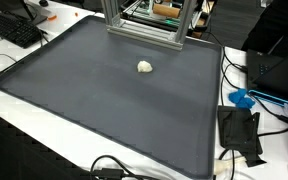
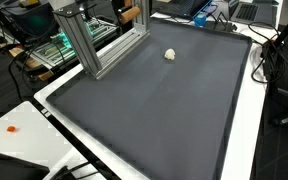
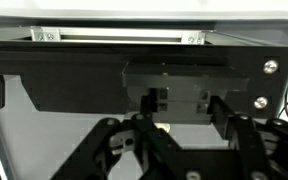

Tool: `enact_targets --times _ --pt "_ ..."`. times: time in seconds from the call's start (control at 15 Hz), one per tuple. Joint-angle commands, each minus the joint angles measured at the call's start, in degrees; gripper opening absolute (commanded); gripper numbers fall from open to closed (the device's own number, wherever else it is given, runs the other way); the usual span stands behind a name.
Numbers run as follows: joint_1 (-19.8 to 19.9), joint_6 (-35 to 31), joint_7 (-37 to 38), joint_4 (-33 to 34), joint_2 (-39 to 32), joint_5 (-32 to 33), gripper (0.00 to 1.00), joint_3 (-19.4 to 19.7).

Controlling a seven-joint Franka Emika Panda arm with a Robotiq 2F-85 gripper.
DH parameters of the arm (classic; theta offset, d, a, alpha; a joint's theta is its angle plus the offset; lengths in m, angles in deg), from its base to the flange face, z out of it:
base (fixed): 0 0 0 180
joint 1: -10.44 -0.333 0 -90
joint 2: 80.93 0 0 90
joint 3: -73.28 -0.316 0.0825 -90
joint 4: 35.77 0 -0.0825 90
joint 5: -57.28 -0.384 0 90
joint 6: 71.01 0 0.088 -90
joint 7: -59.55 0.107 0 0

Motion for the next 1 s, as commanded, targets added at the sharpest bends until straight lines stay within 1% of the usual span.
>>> enact_targets --times 0.0,0.07,0.13,0.33,0.4,0.47,0.53,0.6,0.67,0.73,0.87,0.93 --pt "0.4 2.6 1.5 0.7 -0.5 0.5 0.91 0.1" --pt "0.4 3.0 1.6 0.6 -0.4 0.3 0.98 0.1" --pt "0.4 3.2 1.7 0.6 -0.3 0.2 1.00 0.1" --pt "0.3 4.2 2.1 0.6 0.0 -0.1 1.00 0.1" --pt "0.2 4.2 2.2 0.6 0.1 -0.2 0.96 0.1" --pt "0.0 3.8 1.9 0.4 0.3 -0.4 0.87 0.2" --pt "-0.1 3.4 1.7 0.2 0.4 -0.5 0.85 0.2" --pt "-0.3 3.0 1.5 0.0 0.5 -0.5 0.86 0.2" --pt "-0.4 2.9 1.3 -0.1 0.6 -0.6 0.81 0.2" --pt "-0.3 2.8 1.4 -0.2 0.6 -0.5 0.84 0.2" --pt "-0.4 2.8 1.4 -0.4 0.6 -0.7 0.83 0.3" --pt "-0.4 2.8 1.4 -0.4 0.6 -0.7 0.79 0.3"
